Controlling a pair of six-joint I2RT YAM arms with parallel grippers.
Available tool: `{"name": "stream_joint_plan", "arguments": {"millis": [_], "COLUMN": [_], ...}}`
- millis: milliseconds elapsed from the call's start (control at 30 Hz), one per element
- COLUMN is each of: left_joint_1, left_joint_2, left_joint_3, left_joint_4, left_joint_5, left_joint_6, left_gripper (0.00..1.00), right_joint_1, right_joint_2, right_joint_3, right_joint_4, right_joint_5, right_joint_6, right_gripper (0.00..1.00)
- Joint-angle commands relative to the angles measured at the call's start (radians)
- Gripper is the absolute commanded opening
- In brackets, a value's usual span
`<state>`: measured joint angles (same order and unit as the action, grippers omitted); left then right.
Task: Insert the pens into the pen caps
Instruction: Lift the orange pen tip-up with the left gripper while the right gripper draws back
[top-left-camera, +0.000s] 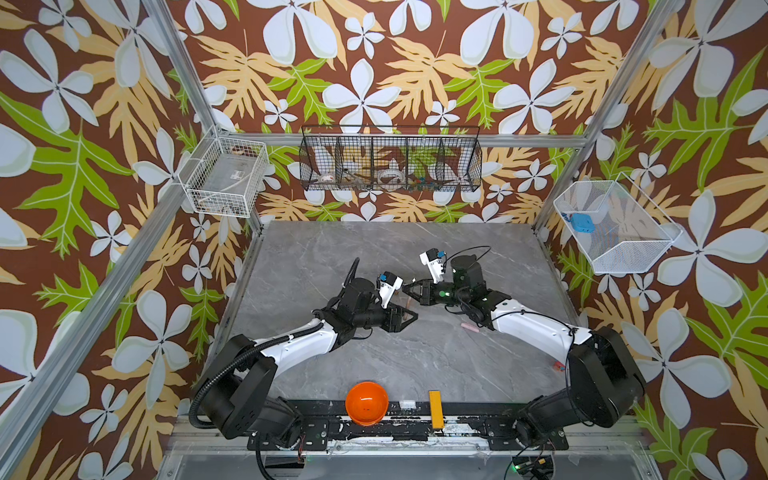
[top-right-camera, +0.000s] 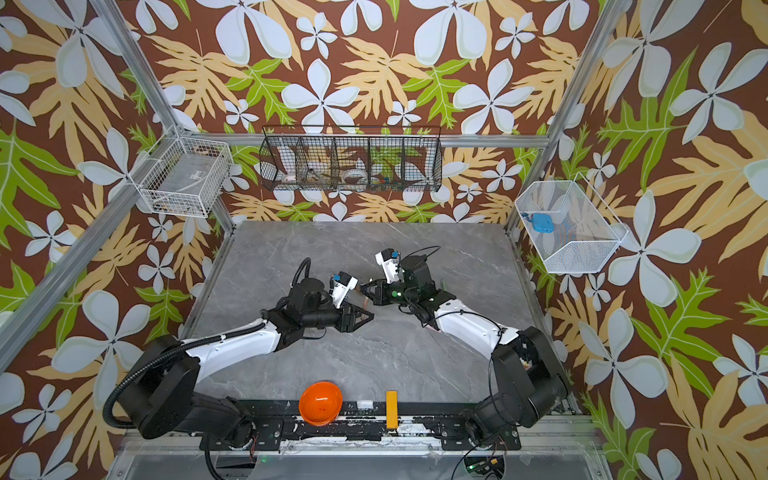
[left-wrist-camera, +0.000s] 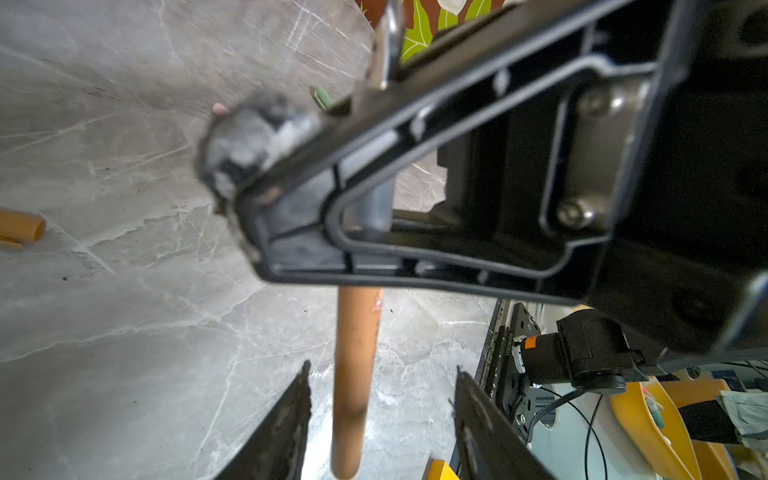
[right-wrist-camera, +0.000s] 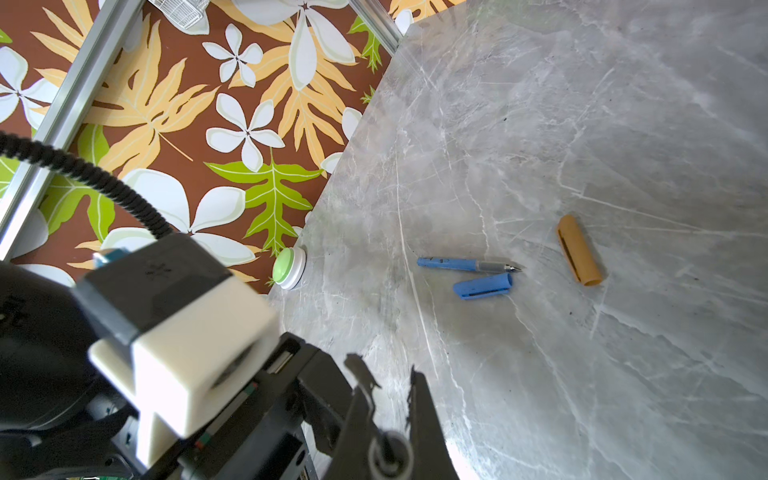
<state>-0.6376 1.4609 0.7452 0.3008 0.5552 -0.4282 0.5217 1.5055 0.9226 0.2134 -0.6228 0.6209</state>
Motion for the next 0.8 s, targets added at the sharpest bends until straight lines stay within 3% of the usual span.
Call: {"name": "stream_joint_plan", "arguments": {"millis": [0,233,467,533,667,767], "left_joint_1": [0.002,0.002,0.002,0.002,0.004,0.018], "left_joint_2": [0.009,0.007,0.001,-0.007,-0.057,-0.136], "left_joint_3": [0.009,0.015,0.015,0.011,-0.003,-0.036], "left_joint_4": [0.037,0.034,0.025,0.022,-0.014,-0.035], "left_joint_5": [0.033,0.031,0.024,0.005,-0.082,-0.179], "left_joint_6": [-0.003,-0.002,0.007,0.012,0.039,0.049], "left_gripper": [0.48,0.3,0.05,0.0,0.0,0.0], "right_joint_1": [0.001,0.004,0.011,0.014,0.014,0.006], "right_joint_2": [-0.011,-0.006,-0.016,-0.026,-0.062,-0.061], "right_joint_3": [-0.008,-0.014,-0.019,-0.015,0.04,0.133], "right_joint_4": [0.033,0.049,0.069,0.059,-0.083,-0.242], "right_joint_5": [-0.007,-0.011,-0.009,0.007,0.109,0.24], "right_joint_6": [-0.004,-0.001,-0.006,-0.014,-0.089,-0.161], "right_gripper": [0.0,0.0,0.01,0.17,0.38,0.48]}}
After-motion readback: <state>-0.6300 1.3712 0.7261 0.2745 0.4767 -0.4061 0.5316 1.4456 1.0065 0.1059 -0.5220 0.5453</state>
